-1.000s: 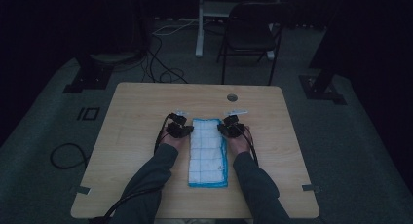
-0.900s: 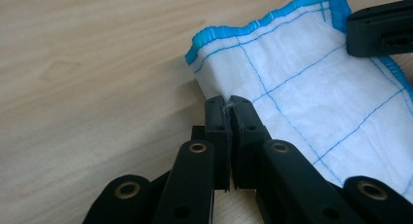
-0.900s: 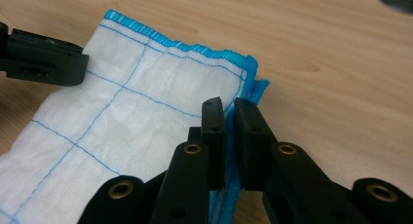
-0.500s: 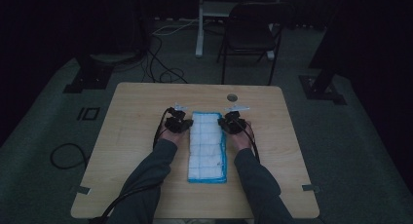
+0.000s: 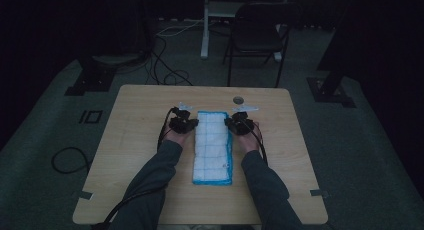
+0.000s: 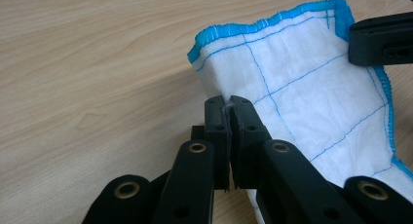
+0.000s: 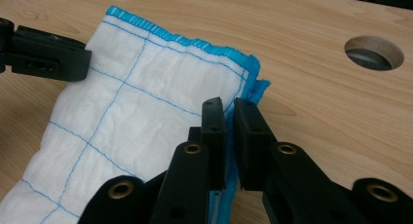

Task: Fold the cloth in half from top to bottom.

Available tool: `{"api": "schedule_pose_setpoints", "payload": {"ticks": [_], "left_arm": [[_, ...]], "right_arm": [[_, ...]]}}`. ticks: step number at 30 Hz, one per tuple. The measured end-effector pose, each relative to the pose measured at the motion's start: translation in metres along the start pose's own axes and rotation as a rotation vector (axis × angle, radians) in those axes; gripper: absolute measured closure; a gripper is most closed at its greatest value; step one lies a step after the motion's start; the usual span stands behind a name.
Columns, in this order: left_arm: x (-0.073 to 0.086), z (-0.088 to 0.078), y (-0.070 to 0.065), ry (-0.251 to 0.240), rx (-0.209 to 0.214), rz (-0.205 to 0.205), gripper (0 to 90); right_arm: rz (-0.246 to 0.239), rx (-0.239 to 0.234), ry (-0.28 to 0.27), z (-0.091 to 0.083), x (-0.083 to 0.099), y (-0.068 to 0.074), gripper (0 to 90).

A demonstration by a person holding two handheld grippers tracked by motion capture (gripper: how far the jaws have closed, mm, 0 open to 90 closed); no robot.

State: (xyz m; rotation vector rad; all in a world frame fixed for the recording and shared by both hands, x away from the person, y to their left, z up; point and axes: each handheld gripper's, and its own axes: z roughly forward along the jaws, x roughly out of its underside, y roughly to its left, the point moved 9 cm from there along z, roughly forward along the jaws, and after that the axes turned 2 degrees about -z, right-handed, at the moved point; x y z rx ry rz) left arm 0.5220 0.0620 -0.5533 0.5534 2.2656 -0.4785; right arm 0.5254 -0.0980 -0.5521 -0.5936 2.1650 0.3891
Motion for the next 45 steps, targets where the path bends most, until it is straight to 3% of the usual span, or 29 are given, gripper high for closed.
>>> {"api": "schedule_pose_setpoints", "payload": {"ticks": [26, 45], "left_arm": [[-0.019, -0.015, -0.004, -0.049, 0.006, 0.017, 87.6], [-0.023, -0.022, -0.009, -0.073, 0.013, 0.034, 87.6]], "right_arm": [[-0.012, 0.003, -0.048, -0.012, -0.014, -0.001, 84.5], [-0.025, 0.004, -0.071, -0.021, -0.019, 0.0, 84.5]]}}
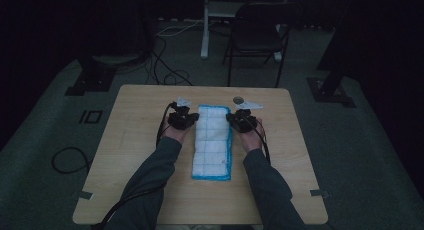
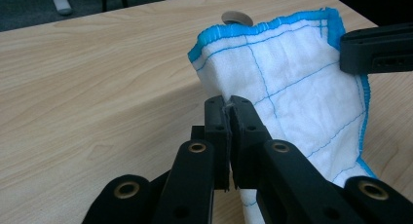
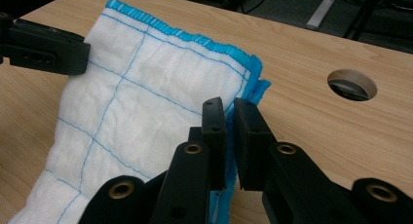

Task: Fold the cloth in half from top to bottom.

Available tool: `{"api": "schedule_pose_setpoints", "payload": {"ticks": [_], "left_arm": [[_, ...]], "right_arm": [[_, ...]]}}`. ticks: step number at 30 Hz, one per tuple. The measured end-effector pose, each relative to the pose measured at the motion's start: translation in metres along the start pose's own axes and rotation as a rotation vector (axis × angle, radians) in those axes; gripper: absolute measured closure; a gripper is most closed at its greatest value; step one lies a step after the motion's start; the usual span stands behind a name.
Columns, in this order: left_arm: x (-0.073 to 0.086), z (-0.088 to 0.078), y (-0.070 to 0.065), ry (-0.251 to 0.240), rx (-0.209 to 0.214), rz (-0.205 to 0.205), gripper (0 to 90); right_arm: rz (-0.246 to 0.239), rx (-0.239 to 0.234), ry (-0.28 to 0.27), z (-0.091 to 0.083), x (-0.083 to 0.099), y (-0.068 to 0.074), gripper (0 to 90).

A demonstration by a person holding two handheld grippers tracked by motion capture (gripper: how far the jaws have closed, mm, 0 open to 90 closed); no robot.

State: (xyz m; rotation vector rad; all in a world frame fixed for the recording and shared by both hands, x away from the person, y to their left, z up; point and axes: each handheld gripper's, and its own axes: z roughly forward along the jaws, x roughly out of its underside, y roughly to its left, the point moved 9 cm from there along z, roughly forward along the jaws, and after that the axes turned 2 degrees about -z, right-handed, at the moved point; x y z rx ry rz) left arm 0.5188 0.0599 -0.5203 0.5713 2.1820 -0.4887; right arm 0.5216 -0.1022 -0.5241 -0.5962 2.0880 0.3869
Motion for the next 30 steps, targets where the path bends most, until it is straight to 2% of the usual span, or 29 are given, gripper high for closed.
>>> {"api": "schedule_pose_setpoints", "payload": {"ticks": [5, 9, 12, 18, 30], "left_arm": [[-0.001, -0.003, -0.001, -0.008, 0.0, 0.002, 87.6], [0.001, -0.006, -0.003, -0.014, 0.0, 0.013, 87.5], [0.001, -0.008, -0.005, -0.023, 0.003, 0.005, 87.5], [0.004, -0.011, -0.006, -0.032, 0.004, 0.011, 87.5], [0.012, -0.018, -0.011, -0.051, 0.02, -0.009, 87.4]], "right_arm": [[-0.008, -0.001, -0.006, -0.003, -0.001, 0.001, 84.5], [-0.036, 0.008, -0.01, -0.007, -0.001, 0.005, 84.6], [-0.042, 0.007, -0.013, -0.008, -0.001, 0.006, 84.5], [-0.043, 0.0, -0.022, -0.011, 0.001, 0.008, 84.5], [-0.043, -0.014, -0.041, -0.019, 0.006, 0.015, 84.5]]}}
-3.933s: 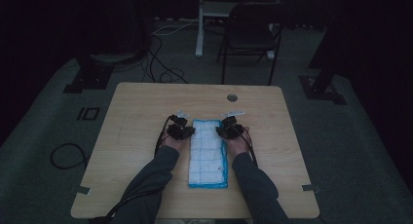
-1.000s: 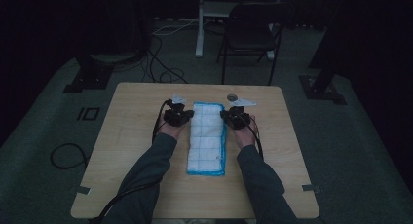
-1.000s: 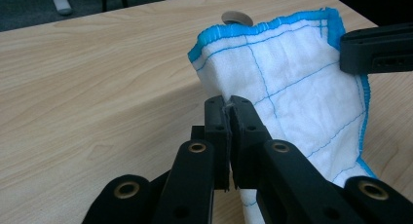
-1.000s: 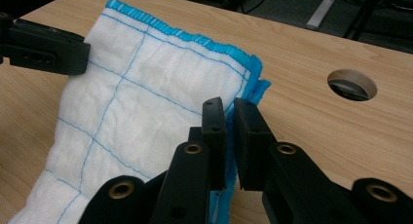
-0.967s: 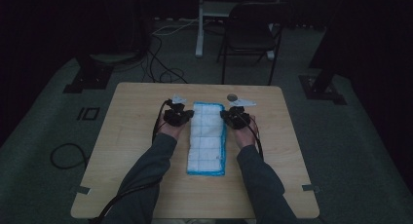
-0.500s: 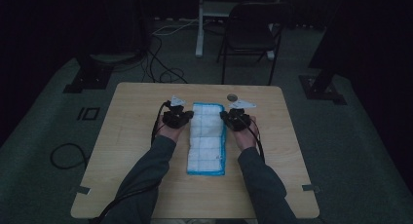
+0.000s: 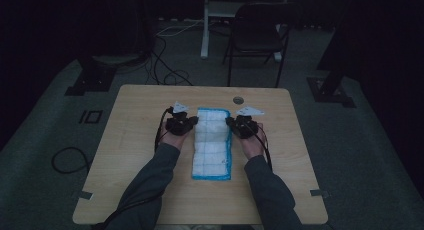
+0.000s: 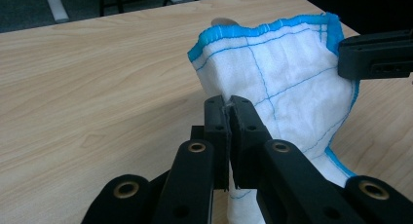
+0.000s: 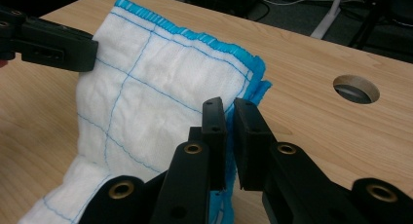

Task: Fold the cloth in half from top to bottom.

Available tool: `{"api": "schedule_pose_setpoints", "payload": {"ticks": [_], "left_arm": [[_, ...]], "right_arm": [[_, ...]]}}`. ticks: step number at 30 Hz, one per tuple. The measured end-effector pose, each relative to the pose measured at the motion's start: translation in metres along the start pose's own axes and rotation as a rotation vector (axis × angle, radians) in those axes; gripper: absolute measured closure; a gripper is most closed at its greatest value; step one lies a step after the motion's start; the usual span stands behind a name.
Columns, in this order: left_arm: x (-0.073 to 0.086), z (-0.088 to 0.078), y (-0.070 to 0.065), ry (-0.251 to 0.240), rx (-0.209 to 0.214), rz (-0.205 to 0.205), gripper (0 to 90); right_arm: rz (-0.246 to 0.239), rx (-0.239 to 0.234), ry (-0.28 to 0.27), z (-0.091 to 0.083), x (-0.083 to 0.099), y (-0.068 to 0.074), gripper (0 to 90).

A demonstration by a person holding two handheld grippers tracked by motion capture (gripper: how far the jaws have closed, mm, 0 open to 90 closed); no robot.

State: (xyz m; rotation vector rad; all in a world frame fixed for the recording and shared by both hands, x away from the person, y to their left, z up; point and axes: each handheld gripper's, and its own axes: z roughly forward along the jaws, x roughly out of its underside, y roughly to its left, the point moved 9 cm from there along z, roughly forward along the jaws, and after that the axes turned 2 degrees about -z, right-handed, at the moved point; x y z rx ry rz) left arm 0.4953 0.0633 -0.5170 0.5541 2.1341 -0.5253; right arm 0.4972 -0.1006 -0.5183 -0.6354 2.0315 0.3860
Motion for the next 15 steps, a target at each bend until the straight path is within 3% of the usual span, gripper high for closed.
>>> {"api": "schedule_pose_setpoints", "payload": {"ticks": [15], "left_arm": [[0.011, -0.007, -0.006, -0.018, 0.011, -0.02, 87.2]], "right_arm": [[-0.011, -0.016, -0.013, -0.011, 0.008, 0.009, 84.5]]}}
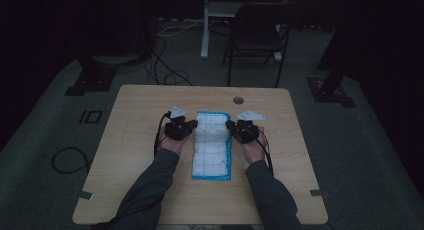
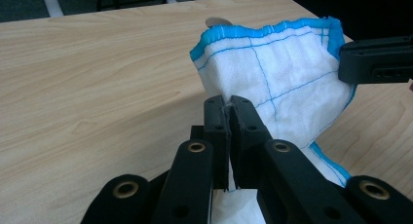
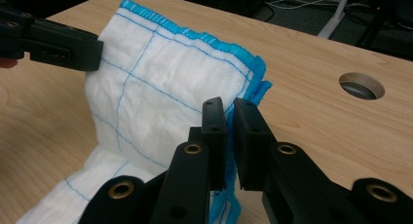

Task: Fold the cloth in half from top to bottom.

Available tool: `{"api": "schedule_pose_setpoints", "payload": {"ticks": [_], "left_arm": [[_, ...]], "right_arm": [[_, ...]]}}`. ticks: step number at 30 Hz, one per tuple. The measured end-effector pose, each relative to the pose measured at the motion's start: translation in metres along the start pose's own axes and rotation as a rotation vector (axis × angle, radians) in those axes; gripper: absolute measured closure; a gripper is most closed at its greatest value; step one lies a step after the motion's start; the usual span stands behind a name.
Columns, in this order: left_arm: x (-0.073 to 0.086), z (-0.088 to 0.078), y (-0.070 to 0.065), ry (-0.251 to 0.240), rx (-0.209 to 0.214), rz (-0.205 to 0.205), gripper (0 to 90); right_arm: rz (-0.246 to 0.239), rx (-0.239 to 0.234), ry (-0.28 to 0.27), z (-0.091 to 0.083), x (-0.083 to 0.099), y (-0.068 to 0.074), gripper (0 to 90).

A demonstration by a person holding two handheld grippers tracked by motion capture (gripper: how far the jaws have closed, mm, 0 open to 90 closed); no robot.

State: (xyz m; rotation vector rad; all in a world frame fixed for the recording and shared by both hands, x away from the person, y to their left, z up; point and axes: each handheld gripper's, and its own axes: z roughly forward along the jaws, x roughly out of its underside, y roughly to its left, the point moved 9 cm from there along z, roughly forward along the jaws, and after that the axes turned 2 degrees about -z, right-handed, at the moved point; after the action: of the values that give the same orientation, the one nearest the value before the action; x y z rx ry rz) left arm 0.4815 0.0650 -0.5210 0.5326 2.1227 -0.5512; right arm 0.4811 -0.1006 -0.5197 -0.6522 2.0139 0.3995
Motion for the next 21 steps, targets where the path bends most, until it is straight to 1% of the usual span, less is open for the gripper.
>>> {"api": "schedule_pose_setpoints", "payload": {"ticks": [7, 21], "left_arm": [[0.005, -0.002, -0.001, 0.002, -0.004, 0.011, 87.1], [0.013, -0.01, -0.004, -0.003, -0.001, 0.013, 87.0]], "right_arm": [[-0.001, -0.009, 0.001, -0.003, 0.004, 0.004, 84.5], [-0.008, -0.021, -0.009, -0.009, 0.008, 0.013, 84.6]]}}
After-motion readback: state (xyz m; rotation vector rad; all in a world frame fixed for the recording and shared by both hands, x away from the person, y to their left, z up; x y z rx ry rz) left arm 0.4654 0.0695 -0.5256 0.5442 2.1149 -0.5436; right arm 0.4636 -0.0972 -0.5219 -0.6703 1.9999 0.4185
